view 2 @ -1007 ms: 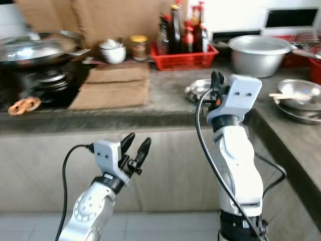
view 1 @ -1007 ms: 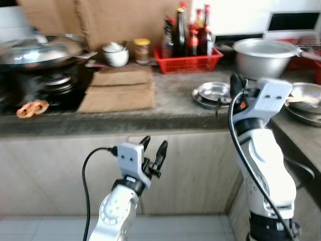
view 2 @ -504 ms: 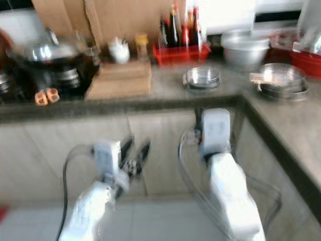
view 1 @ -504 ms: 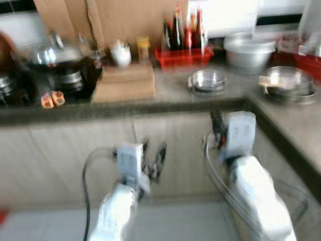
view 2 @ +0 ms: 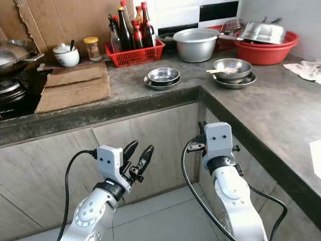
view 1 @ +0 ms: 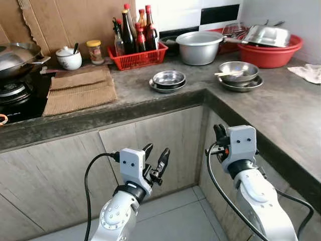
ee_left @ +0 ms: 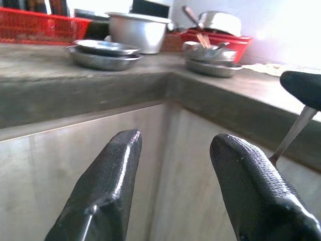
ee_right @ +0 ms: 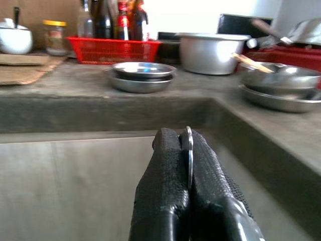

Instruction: Kitchen organization

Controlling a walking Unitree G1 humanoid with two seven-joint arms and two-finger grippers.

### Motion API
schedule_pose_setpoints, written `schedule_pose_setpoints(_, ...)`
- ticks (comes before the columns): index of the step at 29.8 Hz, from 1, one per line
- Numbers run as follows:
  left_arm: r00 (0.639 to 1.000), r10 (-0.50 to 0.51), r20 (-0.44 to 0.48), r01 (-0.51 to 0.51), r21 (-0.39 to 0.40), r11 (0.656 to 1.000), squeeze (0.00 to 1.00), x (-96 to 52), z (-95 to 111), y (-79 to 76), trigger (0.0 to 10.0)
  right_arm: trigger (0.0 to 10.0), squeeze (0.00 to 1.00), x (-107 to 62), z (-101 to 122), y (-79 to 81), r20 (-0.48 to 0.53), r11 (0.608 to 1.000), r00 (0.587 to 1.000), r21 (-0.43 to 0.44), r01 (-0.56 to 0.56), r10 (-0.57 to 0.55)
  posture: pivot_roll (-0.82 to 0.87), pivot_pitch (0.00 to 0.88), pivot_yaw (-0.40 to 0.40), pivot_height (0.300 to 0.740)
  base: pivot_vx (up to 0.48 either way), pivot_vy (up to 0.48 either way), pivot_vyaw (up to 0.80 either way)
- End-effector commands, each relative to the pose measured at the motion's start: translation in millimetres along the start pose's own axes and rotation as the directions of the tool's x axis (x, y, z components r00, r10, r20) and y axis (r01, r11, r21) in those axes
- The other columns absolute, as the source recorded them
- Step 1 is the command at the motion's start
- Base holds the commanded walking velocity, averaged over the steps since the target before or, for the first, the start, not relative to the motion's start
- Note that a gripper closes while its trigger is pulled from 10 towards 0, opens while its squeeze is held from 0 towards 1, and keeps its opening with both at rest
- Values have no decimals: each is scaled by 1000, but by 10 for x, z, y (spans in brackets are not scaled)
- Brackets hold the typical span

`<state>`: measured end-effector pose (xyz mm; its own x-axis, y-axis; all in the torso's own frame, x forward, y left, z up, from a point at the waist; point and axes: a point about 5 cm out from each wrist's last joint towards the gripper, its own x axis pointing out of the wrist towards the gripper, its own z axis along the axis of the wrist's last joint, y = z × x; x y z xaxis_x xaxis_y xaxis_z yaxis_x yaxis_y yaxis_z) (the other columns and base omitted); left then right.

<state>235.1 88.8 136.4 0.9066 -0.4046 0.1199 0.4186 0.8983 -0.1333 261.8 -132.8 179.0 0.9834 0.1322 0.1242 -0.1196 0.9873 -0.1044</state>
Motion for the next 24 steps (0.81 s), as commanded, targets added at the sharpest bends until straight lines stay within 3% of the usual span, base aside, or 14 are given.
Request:
schedule_pose_setpoints(1, 1000, -5, -7, 5, -1, 1000, 0, 9, -8, -8, 10000, 10000, 0, -23, 4, -10, 2, 1000, 1000, -6, 5, -5, 59, 17, 32, 740, 0, 435, -788)
schedule_pose_setpoints(14, 1000, -4, -7, 4, 7, 1000, 0, 14, -6, -8, 10000, 10000, 0, -1, 21, 14, 6, 999, 999, 17, 32, -33, 62, 18, 36, 740, 0, 428, -784)
schedule_pose_setpoints(19, 999, 31, 6, -31, 39, 999, 0, 33, 12, 37, 10000, 10000, 0, -3, 18, 20, 3, 999, 999, 29, 39, -39, 63, 17, 37, 740, 0, 0, -781)
schedule_pose_setpoints(24, 1000, 3, -4, -3, 66, 998, 0, 44, 1, 24, 10000, 10000, 0, 4, 32, 28, 7, 999, 999, 29, 43, -43, 59, 13, 41, 740, 0, -97, -781)
